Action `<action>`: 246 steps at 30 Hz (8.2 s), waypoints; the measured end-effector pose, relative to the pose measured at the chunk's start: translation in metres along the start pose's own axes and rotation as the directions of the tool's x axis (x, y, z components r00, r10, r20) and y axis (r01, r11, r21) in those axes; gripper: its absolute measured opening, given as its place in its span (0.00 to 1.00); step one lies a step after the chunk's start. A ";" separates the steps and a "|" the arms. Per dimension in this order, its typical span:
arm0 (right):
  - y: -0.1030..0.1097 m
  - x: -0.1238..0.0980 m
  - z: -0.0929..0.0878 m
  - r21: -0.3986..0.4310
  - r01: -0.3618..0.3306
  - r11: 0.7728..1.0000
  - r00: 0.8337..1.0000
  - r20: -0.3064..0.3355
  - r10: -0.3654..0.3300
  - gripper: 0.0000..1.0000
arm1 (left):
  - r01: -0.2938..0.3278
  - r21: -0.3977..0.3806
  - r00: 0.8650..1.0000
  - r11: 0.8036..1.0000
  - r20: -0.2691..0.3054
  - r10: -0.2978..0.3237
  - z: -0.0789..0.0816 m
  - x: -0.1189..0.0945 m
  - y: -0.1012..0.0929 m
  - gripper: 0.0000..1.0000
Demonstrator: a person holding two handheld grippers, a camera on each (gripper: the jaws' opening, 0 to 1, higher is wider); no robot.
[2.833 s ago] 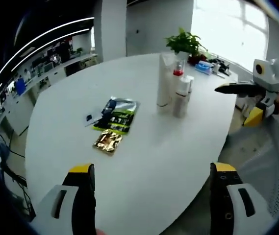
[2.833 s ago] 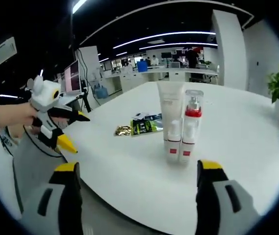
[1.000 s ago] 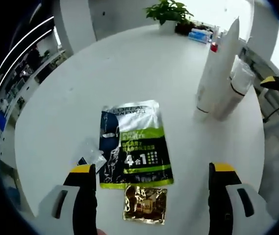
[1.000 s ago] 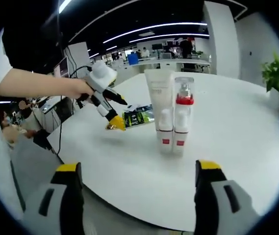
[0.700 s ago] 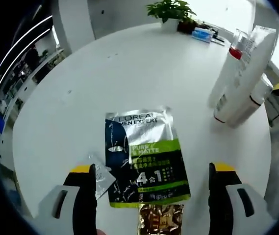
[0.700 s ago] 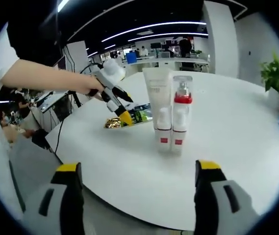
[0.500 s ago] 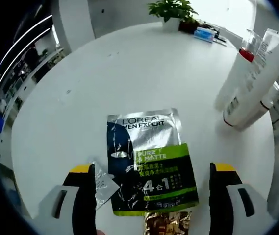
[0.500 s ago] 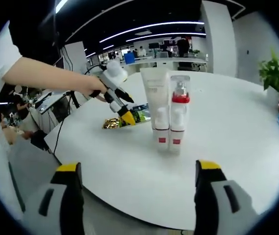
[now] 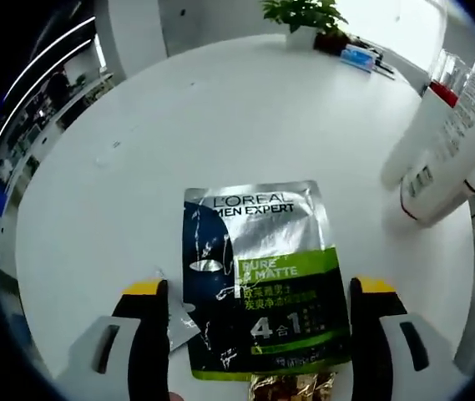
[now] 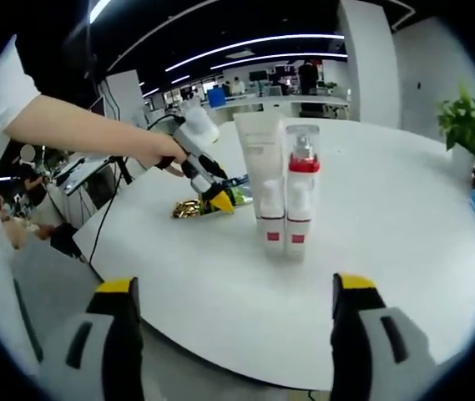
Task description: Arrange the skincare products in the storage area until every visible bottle or jar stands upright without overlapping.
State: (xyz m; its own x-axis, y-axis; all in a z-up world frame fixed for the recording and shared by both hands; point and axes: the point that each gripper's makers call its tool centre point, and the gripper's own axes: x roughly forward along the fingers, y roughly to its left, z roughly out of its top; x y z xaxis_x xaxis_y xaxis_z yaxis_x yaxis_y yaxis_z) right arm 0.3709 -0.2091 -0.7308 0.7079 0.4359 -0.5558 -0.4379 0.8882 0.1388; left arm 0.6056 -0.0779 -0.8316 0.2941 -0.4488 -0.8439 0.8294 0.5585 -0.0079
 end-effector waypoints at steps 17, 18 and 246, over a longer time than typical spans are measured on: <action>-0.003 0.000 0.000 0.012 0.014 1.000 1.000 0.004 -0.014 0.94 | -0.037 -0.058 0.998 0.998 0.043 0.039 0.002 -0.014 0.014 0.61; -0.003 0.000 0.000 0.013 0.014 1.000 1.000 0.005 -0.014 0.94 | -0.037 -0.088 0.998 0.995 0.046 0.041 0.001 -0.015 0.015 0.58; 0.013 -0.004 0.003 -0.020 -0.045 0.999 0.999 0.025 0.046 0.86 | -0.215 -0.454 0.882 0.865 0.291 0.372 -0.048 -0.138 -0.094 0.09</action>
State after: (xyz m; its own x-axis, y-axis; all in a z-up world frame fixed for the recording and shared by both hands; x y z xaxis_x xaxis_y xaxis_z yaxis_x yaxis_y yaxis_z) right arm 0.3645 -0.1989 -0.7245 0.7010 0.4794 -0.5279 -0.4804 0.8646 0.1472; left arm 0.4645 -0.0348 -0.7404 0.7057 -0.3911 -0.5908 0.4385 0.8961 -0.0694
